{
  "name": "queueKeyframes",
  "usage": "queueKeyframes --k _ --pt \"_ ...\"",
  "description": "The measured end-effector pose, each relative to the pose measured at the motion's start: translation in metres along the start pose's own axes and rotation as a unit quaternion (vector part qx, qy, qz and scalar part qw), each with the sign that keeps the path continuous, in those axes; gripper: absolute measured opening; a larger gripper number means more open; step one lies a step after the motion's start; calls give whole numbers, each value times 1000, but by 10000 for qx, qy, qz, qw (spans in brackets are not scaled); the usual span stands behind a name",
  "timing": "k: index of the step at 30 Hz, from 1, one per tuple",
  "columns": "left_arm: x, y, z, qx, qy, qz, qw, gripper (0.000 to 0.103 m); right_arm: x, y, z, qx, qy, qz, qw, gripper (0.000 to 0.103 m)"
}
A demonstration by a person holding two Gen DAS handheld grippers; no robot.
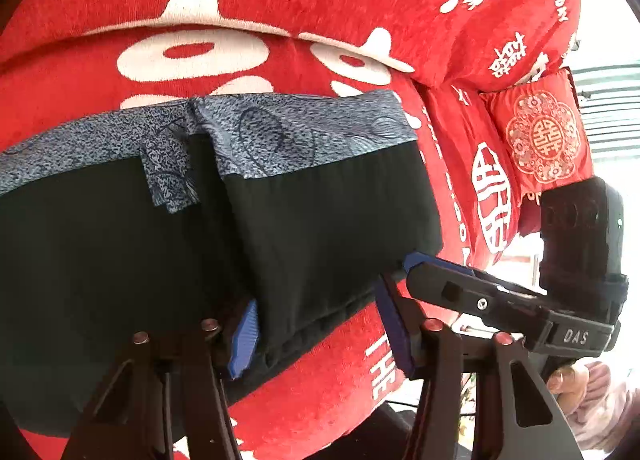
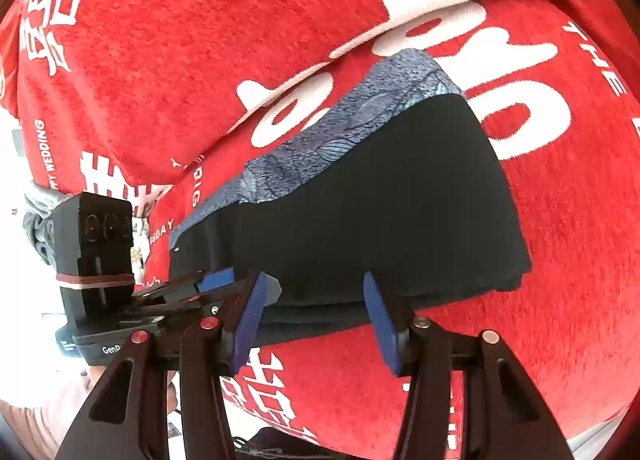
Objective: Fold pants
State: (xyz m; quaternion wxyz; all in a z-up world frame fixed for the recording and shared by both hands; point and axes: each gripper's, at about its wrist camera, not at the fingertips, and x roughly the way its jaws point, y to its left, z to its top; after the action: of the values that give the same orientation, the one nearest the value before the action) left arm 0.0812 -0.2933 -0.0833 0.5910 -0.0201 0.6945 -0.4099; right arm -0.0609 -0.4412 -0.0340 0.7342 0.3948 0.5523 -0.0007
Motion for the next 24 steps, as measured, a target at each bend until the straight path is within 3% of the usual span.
queueKeyframes --k 1,2,6,8,13,16,18,21,24 --pt "2 -1 1 24 42 105 9999 11 1 -2 1 44 9 0 10000 55" --pt "3 -1 2 32 49 227 9997 5 -1 -1 0 53 14 -3 10000 55" --pt "-20 -3 -10 95 -300 339 9989 5 -14 2 2 5 -59 70 10000 52" --pt "-27 -1 -18 113 -321 359 9988 5 -20 7 7 -118 -109 165 9997 37" --pt "-13 7 -26 45 -172 452 9988 5 -15 17 35 -578 -260 -282 9976 33" --pt "-9 11 -28 9 -219 465 9987 5 -3 3 65 -444 -421 -425 9972 33" --pt "-9 13 -29 -3 -359 460 9983 5 12 -5 76 -414 -303 -508 9974 33" --pt "-10 17 -29 -120 -446 596 9972 5 50 -12 76 -458 108 -577 9972 32" --pt "-13 12 -29 -111 -505 757 9958 5 54 9 65 -1071 -24 -1024 9890 33"
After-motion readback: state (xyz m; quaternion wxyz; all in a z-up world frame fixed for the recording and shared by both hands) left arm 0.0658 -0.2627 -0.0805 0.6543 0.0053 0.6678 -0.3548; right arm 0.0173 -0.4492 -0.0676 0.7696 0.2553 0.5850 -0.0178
